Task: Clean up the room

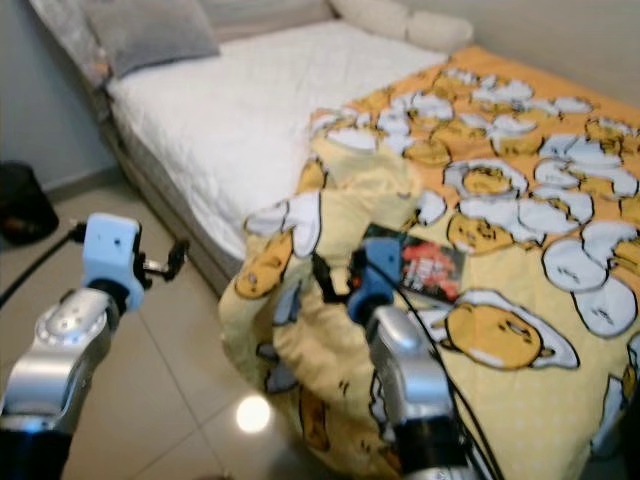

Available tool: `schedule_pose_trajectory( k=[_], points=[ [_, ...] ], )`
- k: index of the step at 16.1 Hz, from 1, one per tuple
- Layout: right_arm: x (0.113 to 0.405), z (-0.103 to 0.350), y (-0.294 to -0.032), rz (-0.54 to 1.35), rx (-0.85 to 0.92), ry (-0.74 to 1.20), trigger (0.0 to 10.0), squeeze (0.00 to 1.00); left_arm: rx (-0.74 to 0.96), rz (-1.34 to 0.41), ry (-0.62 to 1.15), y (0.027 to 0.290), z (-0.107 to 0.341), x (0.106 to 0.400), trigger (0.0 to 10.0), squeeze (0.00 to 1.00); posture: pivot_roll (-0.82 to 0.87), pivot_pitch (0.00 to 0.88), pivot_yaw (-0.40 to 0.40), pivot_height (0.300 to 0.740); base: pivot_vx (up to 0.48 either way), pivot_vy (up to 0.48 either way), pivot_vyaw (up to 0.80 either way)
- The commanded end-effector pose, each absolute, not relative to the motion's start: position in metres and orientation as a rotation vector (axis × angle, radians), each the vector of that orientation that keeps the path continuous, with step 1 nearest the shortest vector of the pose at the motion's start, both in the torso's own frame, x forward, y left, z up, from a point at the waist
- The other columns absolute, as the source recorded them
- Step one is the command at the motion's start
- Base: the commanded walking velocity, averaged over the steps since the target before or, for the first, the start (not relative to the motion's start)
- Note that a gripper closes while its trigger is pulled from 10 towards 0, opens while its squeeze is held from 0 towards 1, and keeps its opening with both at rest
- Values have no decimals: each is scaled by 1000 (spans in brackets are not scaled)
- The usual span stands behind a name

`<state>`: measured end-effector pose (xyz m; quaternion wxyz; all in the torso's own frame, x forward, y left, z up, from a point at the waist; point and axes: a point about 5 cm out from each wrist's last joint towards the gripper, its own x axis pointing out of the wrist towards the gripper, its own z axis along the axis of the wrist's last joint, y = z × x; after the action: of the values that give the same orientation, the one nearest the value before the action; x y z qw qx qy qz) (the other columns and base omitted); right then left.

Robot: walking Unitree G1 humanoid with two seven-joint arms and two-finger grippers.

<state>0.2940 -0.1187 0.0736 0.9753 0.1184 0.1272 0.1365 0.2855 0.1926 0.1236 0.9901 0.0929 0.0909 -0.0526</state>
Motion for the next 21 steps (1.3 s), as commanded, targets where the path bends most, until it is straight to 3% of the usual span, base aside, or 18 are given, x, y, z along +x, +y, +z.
schedule_pose_trajectory(
  k=[1, 5, 12, 13, 14, 16, 18, 20, 21],
  points=[
    [294, 75, -126, 245, 246, 255, 10000, 0, 189, -139, 182, 185, 125, 286, 10000, 1000, -7, 0, -1, 740, 289, 0, 0],
    [296, 74, -129, 206, 232, 260, 10000, 0, 190, -157, 186, 185, 124, 285, 10000, 1000, -8, 0, 1, 740, 293, 0, -305],
    [293, 70, -130, 201, 247, 310, 10000, 0, 222, -302, 211, 175, 122, 278, 10000, 1000, -8, 0, -2, 740, 0, 0, 0],
    [292, 68, -131, 204, 244, 327, 10000, 47, 223, -338, 215, 172, 122, 275, 10000, 1000, -4, 0, -6, 740, 0, 0, 0],
    [290, 60, -133, 210, 282, 385, 10000, 1000, 226, -420, 219, 167, 122, 272, 10000, 1000, 7, 0, -16, 740, 0, 0, 0],
    [292, 50, -135, 183, 355, 487, 10000, 1000, 232, -529, 225, 159, 123, 268, 10000, 1000, 14, 0, -20, 740, 0, 0, 0],
    [305, 39, -143, 20, 627, 575, 10000, 1000, 256, -728, 264, 149, 122, 261, 10000, 1000, 11, 0, -14, 740, 0, 0, 0],
    [311, 39, -146, -31, 706, 573, 10000, 1000, 275, -782, 278, 148, 122, 258, 10000, 1000, 11, 0, -13, 740, 0, 0, 0],
    [319, 41, -151, -84, 843, 546, 10000, 1000, 284, -810, 284, 150, 124, 256, 10000, 1000, 13, 0, -7, 740, 0, 0, 0]
  ],
)
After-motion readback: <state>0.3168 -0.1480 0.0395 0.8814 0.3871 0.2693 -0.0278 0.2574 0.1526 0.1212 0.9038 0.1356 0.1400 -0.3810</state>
